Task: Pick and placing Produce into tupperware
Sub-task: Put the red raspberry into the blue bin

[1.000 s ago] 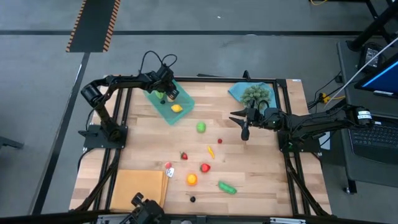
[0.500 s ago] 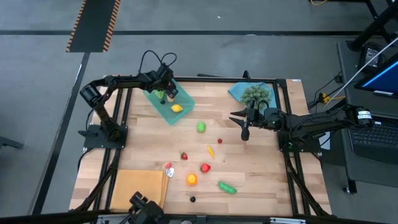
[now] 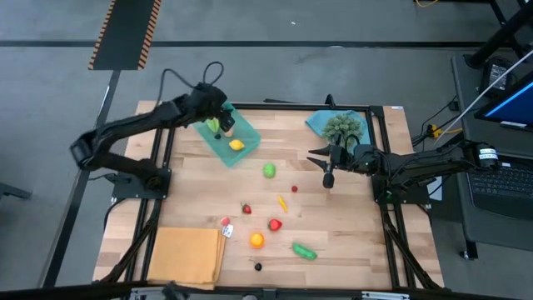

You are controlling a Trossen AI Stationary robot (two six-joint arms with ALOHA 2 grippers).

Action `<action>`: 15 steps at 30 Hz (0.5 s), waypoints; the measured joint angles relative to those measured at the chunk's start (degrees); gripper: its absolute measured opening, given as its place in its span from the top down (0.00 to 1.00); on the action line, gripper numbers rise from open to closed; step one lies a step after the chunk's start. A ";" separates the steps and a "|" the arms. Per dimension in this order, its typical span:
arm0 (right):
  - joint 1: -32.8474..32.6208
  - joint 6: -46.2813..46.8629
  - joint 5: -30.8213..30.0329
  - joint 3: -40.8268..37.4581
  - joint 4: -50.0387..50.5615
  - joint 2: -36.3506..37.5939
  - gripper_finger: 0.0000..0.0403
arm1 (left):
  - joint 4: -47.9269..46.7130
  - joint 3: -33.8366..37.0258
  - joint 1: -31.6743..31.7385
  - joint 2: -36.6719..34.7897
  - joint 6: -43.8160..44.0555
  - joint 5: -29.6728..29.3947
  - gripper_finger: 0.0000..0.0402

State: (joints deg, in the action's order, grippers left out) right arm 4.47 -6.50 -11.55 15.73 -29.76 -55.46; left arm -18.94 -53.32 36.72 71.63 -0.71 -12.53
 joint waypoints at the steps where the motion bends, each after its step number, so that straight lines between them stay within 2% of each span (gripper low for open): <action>1: -0.01 -0.02 0.00 0.00 -0.10 0.00 0.74 | -0.16 0.00 -1.04 -2.10 -0.02 0.00 0.43; 5: 0.00 -0.02 0.02 0.00 -0.36 0.00 0.74 | -0.57 0.96 -5.66 -9.47 -0.01 -0.07 0.43; 9: -0.02 -0.26 0.32 0.00 -0.39 0.00 0.74 | 0.63 5.48 -12.31 -16.13 -1.03 -0.32 0.43; 15: -0.38 -2.85 4.18 0.00 -0.88 0.00 0.67 | 13.50 18.24 -26.07 -24.20 -1.05 -8.81 0.43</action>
State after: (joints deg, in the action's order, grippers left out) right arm 4.09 -9.35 -7.37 15.73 -30.64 -55.46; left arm -5.44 -35.08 10.65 47.43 -1.76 -21.35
